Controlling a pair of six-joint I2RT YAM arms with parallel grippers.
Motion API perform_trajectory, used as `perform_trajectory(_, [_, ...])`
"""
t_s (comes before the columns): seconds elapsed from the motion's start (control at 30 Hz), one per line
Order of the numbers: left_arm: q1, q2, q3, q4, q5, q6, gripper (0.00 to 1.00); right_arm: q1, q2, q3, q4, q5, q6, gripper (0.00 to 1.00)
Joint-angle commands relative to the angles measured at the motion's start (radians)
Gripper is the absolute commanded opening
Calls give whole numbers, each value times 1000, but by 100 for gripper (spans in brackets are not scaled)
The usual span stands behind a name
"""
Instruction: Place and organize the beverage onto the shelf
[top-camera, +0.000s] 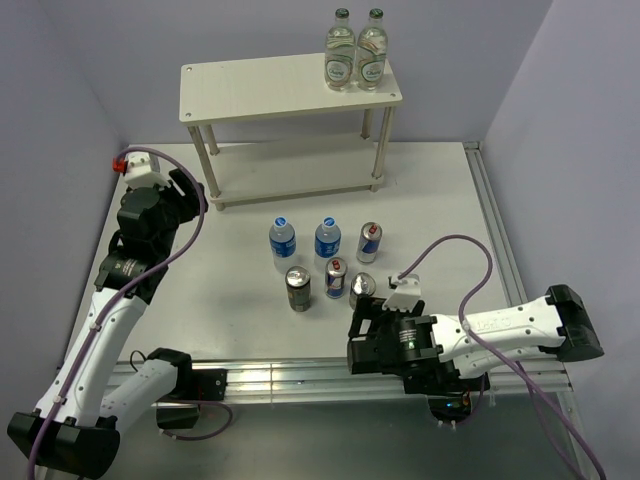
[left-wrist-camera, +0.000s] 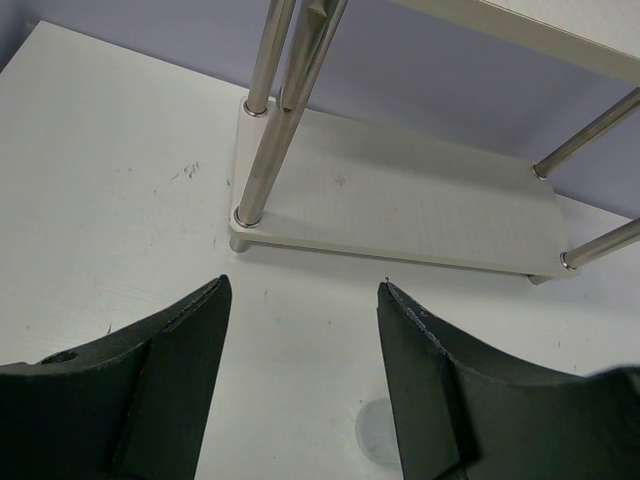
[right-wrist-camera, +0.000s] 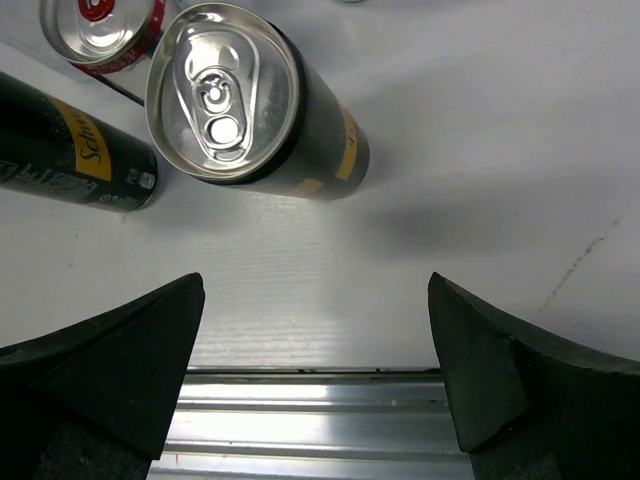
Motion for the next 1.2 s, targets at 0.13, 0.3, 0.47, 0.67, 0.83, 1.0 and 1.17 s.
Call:
perform_trajectory(0.13, [5,-28,-4,16,-7,12,66,-54,68,-39,257,113,-165,100])
perform_trajectory(0.3, [5,-28,-5,16,-5,12,66,-108,106,-58,337,125,-218,100])
perform_trajectory(0.47, [5,-29,-4,16,-2,11,66,-183,79,-136,505,133,-332,100])
perform_trajectory(0.67, [5,-28,-2,18,4,11,66,-266,86,-173,636,151,-444,100])
perform_trajectory(0.83, [5,-29,-2,18,6,9,66,-289,140,-176,714,190,-490,100])
perform_trajectory(1.0, [5,-26,-2,18,7,11,66,-304,212,-159,750,214,-485,97])
perform_trajectory(1.17, [5,-25,-3,18,9,9,65,-306,266,-148,721,239,-429,75])
